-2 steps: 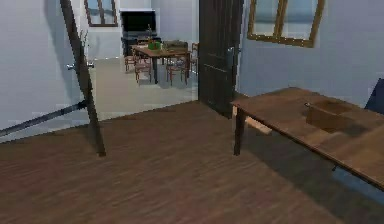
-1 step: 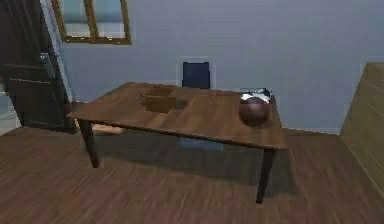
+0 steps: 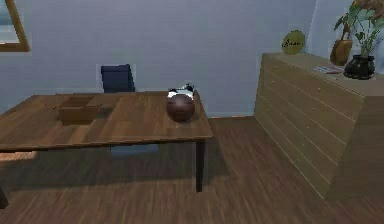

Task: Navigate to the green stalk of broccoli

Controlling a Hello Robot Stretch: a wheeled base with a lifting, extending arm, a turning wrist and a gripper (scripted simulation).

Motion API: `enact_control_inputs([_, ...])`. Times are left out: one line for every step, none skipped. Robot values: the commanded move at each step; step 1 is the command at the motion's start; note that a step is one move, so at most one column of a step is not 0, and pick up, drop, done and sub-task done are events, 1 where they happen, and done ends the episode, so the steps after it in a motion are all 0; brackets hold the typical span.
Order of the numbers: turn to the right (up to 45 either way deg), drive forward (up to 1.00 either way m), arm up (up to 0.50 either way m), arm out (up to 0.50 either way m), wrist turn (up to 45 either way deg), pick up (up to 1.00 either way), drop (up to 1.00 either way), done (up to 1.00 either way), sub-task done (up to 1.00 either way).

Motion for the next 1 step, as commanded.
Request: enact_control_inputs([0.0, 0.05, 0.0, 0.0, 0.0, 0.0, 0.0, 0.0, 0.0])
